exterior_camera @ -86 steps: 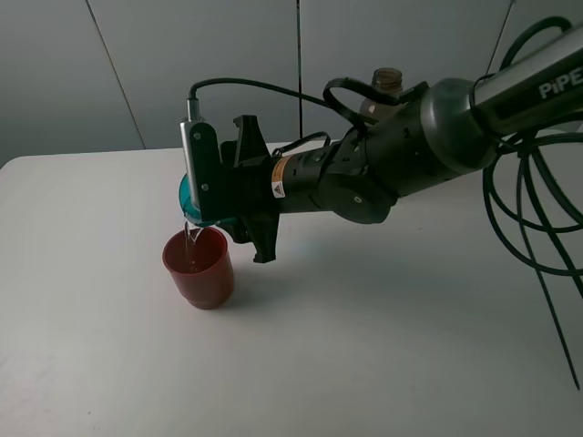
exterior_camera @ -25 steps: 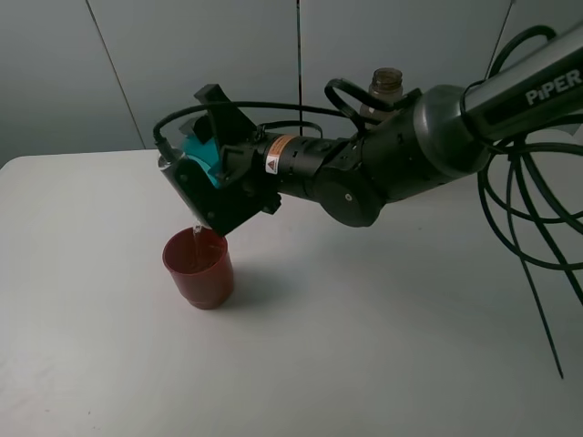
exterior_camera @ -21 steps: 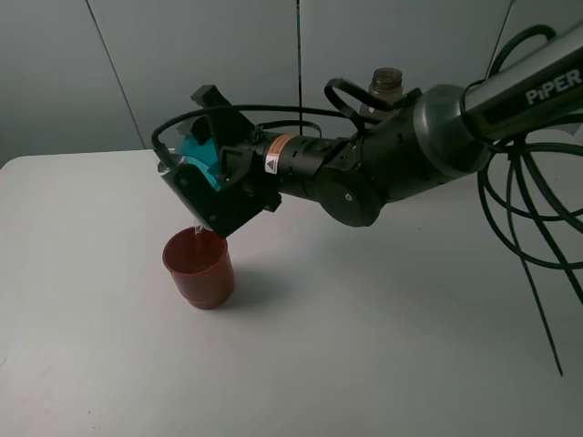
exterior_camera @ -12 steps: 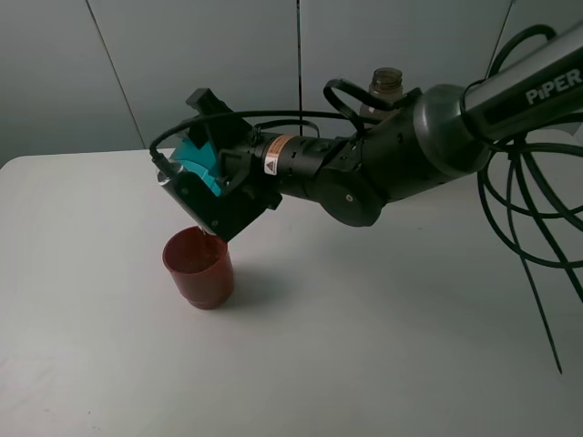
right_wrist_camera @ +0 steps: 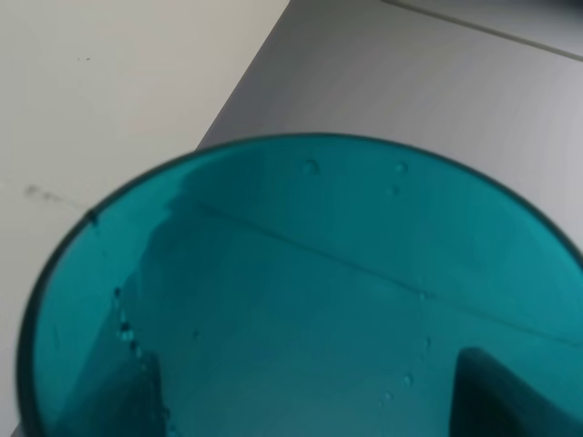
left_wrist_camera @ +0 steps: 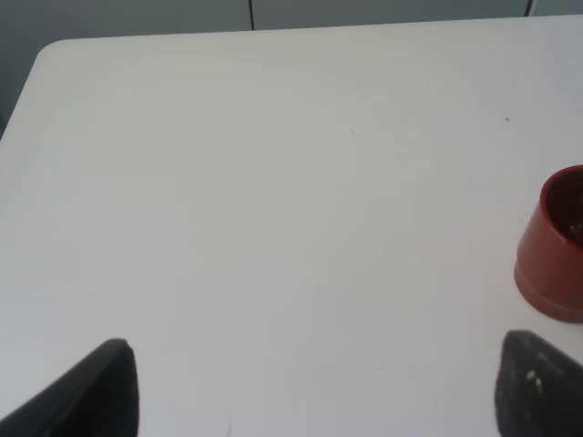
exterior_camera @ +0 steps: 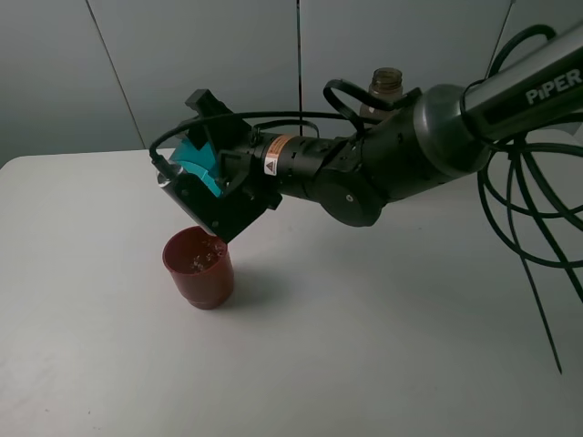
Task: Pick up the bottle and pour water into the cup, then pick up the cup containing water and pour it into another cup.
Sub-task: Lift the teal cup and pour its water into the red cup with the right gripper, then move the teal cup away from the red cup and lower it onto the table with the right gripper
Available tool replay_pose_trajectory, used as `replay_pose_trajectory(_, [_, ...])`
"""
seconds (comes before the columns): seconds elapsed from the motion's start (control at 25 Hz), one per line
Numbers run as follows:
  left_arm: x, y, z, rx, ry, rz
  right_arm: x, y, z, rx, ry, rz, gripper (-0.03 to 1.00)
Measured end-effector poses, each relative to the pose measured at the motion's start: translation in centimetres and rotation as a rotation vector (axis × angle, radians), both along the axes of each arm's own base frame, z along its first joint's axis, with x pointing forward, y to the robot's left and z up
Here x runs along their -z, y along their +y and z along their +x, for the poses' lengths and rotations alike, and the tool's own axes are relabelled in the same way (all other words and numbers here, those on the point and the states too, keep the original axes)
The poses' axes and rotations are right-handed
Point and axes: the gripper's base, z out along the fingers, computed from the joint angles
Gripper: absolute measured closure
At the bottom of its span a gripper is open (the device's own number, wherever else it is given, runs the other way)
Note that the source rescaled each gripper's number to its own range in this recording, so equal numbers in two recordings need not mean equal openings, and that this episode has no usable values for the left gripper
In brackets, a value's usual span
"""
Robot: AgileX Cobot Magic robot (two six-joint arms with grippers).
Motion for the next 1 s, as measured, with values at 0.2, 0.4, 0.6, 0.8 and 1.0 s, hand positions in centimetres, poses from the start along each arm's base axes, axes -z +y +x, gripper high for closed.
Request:
replay_pose_trajectory(0.2, [0.0, 0.0, 0.0, 0.000, 0.000, 0.000, 0.0, 0.0, 0.0, 0.000, 0.000, 0.000, 0.93])
replay_pose_trajectory(0.4, [0.0, 0.0, 0.0, 0.000, 0.000, 0.000, 0.4, -0.3, 0.1, 0.077, 0.167, 0.075, 0.93])
replay_pose_trajectory(0.6, [0.0, 0.0, 0.0, 0.000, 0.000, 0.000, 0.9, -2.0, 1.5, 0.250, 0.551, 0.325, 0.93])
replay_pose_trajectory(0.8, [0.0, 0.0, 0.0, 0.000, 0.000, 0.000, 0.5, -4.2, 3.6, 0.414, 0.972, 0.724, 0.93])
replay_pose_trajectory(1.0, [0.0, 0.0, 0.0, 0.000, 0.000, 0.000, 2.3, -6.5, 4.7, 0.448, 1.165, 0.975, 0.93])
